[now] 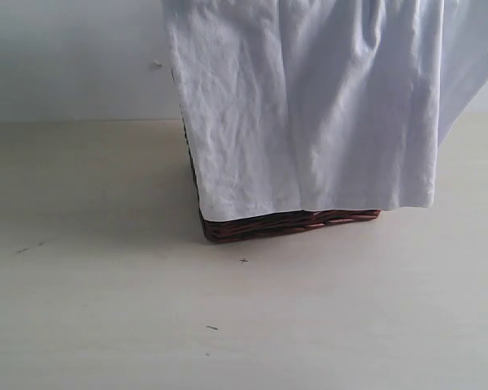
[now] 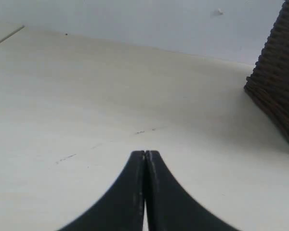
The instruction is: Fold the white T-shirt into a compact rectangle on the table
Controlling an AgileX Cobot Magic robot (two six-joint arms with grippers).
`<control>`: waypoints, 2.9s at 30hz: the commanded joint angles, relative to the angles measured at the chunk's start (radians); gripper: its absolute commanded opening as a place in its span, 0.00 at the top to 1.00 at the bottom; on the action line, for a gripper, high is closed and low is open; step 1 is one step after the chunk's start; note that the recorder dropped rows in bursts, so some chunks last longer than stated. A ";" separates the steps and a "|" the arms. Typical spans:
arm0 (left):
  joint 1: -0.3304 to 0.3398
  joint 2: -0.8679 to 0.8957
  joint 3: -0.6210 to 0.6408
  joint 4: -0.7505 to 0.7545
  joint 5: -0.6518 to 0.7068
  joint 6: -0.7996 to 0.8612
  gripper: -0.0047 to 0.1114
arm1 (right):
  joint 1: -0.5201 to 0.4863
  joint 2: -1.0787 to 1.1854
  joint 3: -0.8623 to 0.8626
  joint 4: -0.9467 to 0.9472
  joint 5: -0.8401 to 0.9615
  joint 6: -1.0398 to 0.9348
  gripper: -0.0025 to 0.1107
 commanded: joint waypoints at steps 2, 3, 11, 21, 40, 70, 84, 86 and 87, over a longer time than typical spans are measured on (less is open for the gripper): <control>-0.006 -0.002 -0.001 -0.005 -0.005 0.002 0.96 | -0.003 -0.006 0.005 0.056 -0.002 0.018 0.71; -0.006 -0.002 -0.001 -0.005 -0.005 0.002 0.96 | -0.003 -0.006 0.005 0.104 -0.004 0.025 0.71; -0.006 -0.002 -0.001 -0.005 -0.005 0.002 0.96 | -0.003 0.026 -0.007 0.126 -0.080 -0.132 0.71; -0.006 -0.002 -0.001 -0.005 -0.005 0.002 0.96 | -0.003 0.629 -0.248 0.123 -0.036 -0.168 0.71; -0.006 -0.002 -0.001 -0.005 -0.005 0.002 0.96 | -0.003 1.118 -0.743 0.162 0.337 0.005 0.71; -0.006 -0.002 -0.001 -0.005 -0.005 0.002 0.96 | -0.003 1.205 -0.743 0.083 0.284 -0.500 0.71; -0.006 -0.002 -0.001 -0.005 -0.005 0.002 0.96 | -0.003 1.055 -0.725 0.472 0.273 -0.819 0.27; -0.006 -0.002 -0.001 -0.005 -0.005 0.002 0.96 | -0.003 1.053 -0.708 0.666 0.275 -0.932 0.26; -0.006 -0.002 -0.001 -0.005 -0.005 0.002 0.96 | -0.003 1.055 -0.700 0.743 0.275 -0.984 0.26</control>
